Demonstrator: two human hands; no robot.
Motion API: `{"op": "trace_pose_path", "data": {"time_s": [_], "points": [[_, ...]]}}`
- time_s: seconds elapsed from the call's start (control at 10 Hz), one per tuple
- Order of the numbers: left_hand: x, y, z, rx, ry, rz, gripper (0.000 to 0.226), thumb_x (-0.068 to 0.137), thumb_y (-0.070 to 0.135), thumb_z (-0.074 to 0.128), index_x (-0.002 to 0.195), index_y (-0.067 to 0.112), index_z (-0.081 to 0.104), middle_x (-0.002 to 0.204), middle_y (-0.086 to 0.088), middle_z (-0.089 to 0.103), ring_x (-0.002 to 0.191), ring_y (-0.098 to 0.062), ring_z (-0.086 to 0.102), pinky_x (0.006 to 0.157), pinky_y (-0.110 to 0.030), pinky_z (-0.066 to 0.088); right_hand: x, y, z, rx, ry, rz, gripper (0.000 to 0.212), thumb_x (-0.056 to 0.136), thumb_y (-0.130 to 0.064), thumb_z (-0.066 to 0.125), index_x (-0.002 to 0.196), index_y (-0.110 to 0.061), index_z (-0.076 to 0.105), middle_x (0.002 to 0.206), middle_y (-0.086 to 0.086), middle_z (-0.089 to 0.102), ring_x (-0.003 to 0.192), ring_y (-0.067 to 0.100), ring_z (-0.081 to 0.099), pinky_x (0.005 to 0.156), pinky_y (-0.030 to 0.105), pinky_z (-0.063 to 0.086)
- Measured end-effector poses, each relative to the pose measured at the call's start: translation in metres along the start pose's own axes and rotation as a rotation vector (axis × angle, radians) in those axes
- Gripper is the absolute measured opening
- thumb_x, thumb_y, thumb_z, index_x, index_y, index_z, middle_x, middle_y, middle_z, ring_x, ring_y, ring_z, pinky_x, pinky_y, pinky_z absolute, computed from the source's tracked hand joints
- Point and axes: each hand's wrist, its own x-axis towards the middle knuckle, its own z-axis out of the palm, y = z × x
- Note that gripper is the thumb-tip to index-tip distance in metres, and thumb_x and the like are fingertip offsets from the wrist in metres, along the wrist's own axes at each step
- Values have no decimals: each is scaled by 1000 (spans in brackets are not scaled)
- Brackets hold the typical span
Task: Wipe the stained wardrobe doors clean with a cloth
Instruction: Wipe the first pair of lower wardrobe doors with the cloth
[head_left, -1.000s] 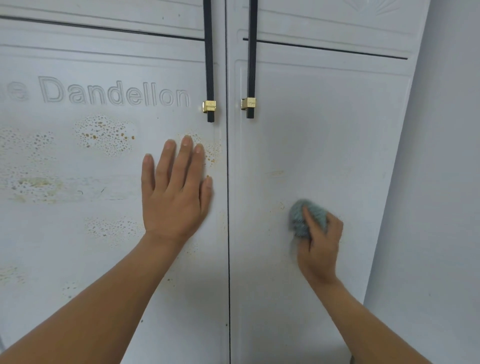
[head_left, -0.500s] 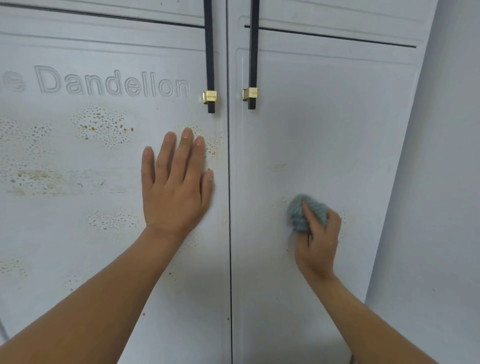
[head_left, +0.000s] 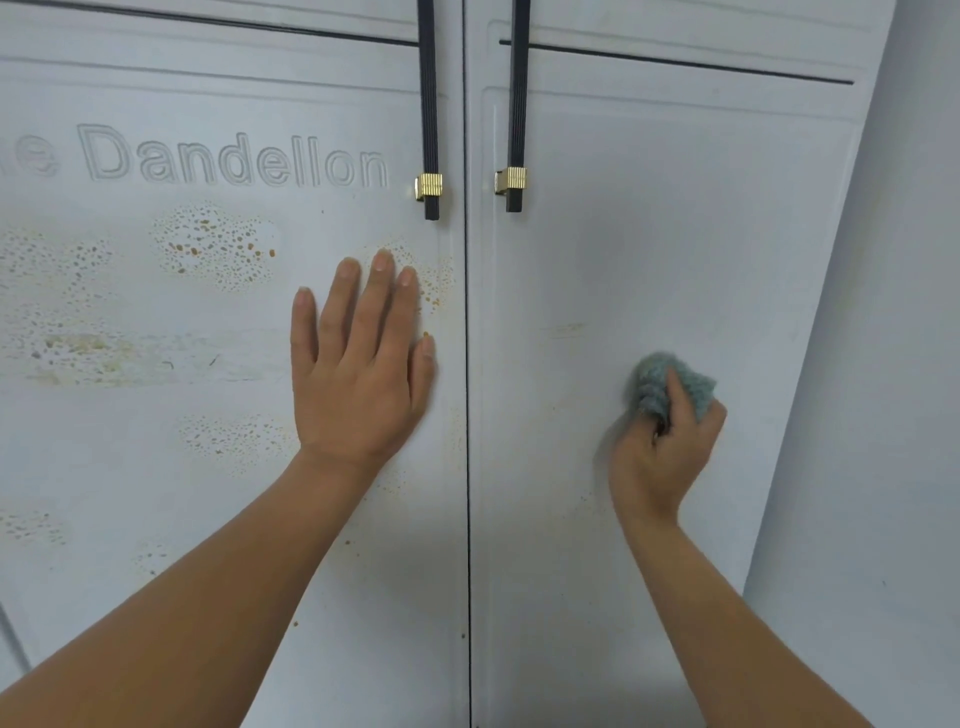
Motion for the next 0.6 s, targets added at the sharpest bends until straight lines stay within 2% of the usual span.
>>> {"op": "trace_pose_path", "data": {"time_s": [0.1,0.2,0.3,0.4,0.5,0.6], "points": [[0,0,-1,1,-1,1,54,104,32,56,153,11,52,160,-10,48,150,-33,42,118,-60,36,5,-9,8,-32,0,-39,49,90,2,46,137,-5,58,131,13,44,124,33,47,102,10,35],[0,0,-1,-3,-8,-9,54,104,33,56,153,12,52,160,-10,48,150,-32,41,119,-60,35,-40,8,10,-134,-224,-443,46,91,-2,45,134,-5,61,127,13,45,118,28,42,103,35,41],[0,0,-1,-8,-13,-6,54,104,33,55,153,12,52,160,-10,47,150,-33,41,119,-60,35,-64,25,-5,-148,-494,-769,36,97,-6,51,131,-6,64,128,8,48,116,30,47,101,35,46],[0,1,-1,-10,-19,-7,54,104,32,56,154,11,51,161,-10,46,151,-33,40,119,-60,35,-56,28,-10,-144,-505,-780,36,99,-6,48,132,-5,62,127,11,49,115,32,49,101,38,47],[0,1,-2,-9,-24,-7,54,104,32,55,154,12,51,161,-10,46,151,-33,40,119,-60,34,-10,-1,6,-132,-181,-430,50,87,6,49,135,-6,59,124,17,46,115,33,46,103,32,42],[-1,0,-2,-5,-14,-6,53,105,32,55,154,12,51,160,-10,47,151,-32,41,119,-60,35,4,-14,15,-128,-120,-281,55,83,12,48,133,-6,62,128,21,48,120,32,45,107,21,36]]}}
